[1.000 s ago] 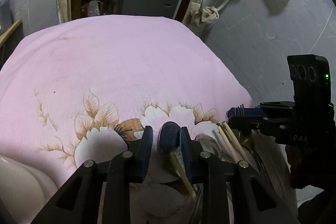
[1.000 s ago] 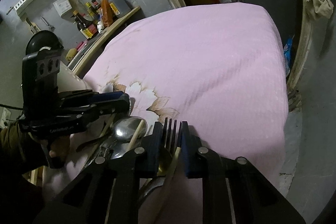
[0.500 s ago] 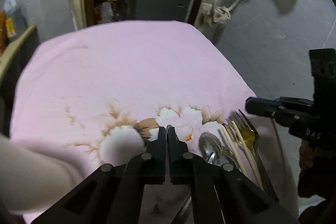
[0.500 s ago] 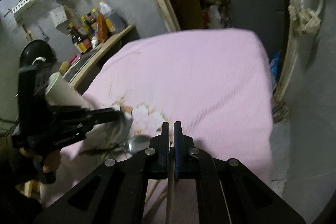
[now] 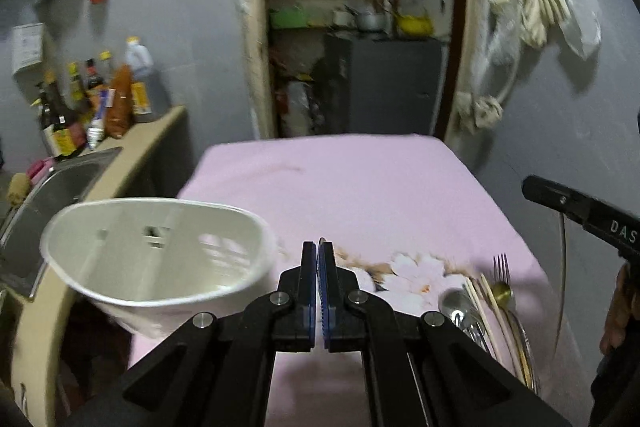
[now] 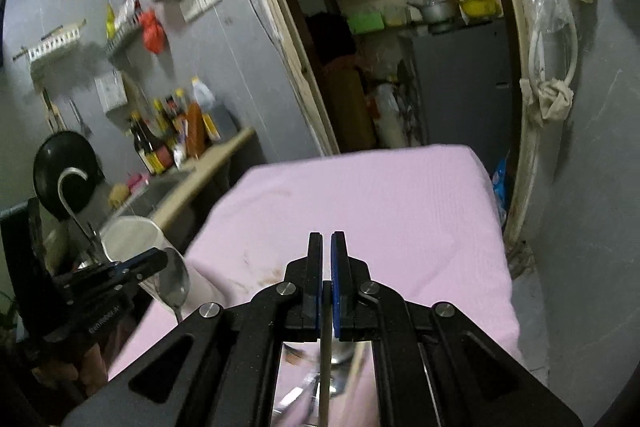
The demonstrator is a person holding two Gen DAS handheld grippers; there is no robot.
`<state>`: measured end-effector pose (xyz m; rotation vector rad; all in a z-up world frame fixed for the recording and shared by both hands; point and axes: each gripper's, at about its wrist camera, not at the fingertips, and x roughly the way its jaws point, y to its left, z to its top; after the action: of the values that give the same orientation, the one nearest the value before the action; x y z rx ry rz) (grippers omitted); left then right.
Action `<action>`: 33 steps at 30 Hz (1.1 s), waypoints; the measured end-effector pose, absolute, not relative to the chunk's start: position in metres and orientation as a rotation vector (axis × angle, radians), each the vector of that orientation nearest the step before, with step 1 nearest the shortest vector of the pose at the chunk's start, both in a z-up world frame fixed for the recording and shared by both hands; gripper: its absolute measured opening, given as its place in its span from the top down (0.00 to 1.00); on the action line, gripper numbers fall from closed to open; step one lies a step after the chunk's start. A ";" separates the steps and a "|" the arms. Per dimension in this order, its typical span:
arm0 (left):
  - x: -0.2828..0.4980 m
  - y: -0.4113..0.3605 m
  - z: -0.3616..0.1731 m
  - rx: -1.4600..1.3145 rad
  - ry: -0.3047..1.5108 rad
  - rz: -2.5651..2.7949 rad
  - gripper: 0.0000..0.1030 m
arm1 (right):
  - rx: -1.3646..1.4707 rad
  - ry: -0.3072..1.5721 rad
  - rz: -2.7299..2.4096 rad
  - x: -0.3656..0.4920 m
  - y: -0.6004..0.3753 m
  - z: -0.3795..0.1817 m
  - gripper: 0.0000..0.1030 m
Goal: Organize utensils
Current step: 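Lower the spoon into the white caddy with the left tool while the right tool drops the chopstick in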
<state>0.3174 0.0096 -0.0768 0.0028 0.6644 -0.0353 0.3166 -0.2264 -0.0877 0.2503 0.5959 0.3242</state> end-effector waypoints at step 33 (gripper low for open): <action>0.304 0.213 0.056 -0.019 0.275 0.228 0.98 | 0.165 0.226 0.415 0.288 -0.054 0.063 0.96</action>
<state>0.3041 0.2128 0.0565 -0.0194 0.2746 0.2281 0.2883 -0.0539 0.0634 0.1654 0.2263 0.4151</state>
